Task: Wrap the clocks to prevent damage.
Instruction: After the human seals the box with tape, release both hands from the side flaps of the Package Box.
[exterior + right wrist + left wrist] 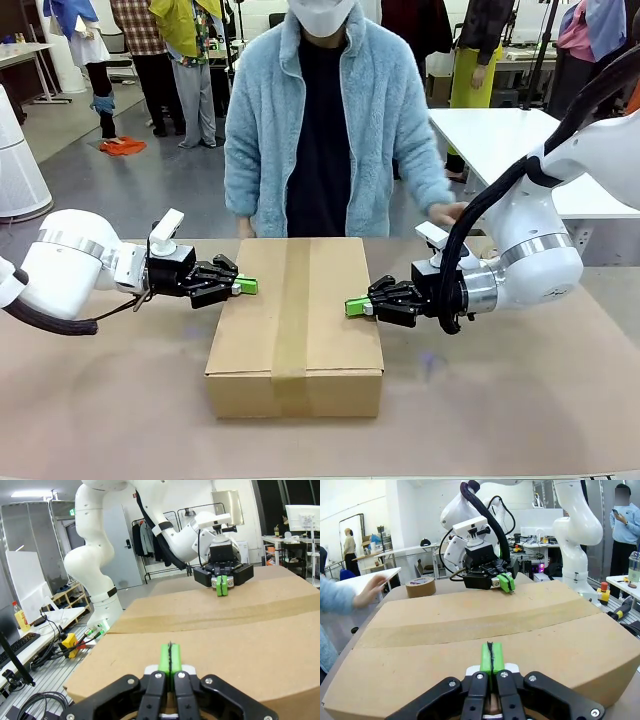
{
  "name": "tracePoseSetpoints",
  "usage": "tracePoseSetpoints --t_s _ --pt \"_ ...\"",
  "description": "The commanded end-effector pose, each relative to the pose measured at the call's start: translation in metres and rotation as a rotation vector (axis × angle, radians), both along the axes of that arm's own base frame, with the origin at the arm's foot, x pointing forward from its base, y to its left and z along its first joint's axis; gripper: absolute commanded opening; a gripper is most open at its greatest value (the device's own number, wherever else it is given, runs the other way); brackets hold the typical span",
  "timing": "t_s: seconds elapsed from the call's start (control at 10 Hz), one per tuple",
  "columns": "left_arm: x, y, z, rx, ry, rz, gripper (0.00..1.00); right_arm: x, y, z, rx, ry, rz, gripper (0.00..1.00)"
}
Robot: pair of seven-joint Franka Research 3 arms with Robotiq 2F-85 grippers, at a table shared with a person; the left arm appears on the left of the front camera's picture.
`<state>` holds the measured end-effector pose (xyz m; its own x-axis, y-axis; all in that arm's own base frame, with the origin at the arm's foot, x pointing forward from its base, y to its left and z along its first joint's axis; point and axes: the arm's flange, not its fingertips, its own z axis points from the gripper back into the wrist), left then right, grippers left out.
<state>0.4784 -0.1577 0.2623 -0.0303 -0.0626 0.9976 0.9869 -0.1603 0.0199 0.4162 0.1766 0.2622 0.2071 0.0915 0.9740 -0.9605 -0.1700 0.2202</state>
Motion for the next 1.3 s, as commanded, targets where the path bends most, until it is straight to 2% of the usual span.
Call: tracePoseSetpoints --t_s 0.0,0.2,0.4,0.7,0.8,1.0,1.1,1.2 --pt "0.000 0.000 0.000 0.000 0.000 0.000 0.00 0.000 0.000 0.000 0.000 0.000 0.000 0.01" --pt "-0.012 0.022 0.050 0.127 0.016 -0.056 0.00 -0.014 -0.016 0.056 -0.133 -0.064 -0.001 0.01" --pt "-0.025 0.052 0.121 0.313 0.031 -0.116 0.00 -0.035 -0.037 0.129 -0.303 -0.103 -0.056 0.01" --pt "-0.052 0.090 0.198 0.552 0.003 -0.075 0.00 -0.063 -0.076 0.216 -0.459 -0.138 -0.207 0.01" --pt "-0.063 0.100 0.222 0.622 -0.003 -0.041 0.00 -0.071 -0.086 0.235 -0.485 -0.129 -0.246 0.01" --pt "-0.078 0.112 0.251 0.659 -0.022 0.038 0.00 -0.081 -0.095 0.252 -0.532 -0.128 -0.318 0.01" --pt "-0.078 0.114 0.252 0.633 -0.040 0.064 0.00 -0.078 -0.096 0.249 -0.530 -0.142 -0.291 0.01" --pt "-0.071 0.114 0.252 0.637 -0.036 0.005 0.00 -0.076 -0.097 0.263 -0.503 -0.158 -0.295 0.01"
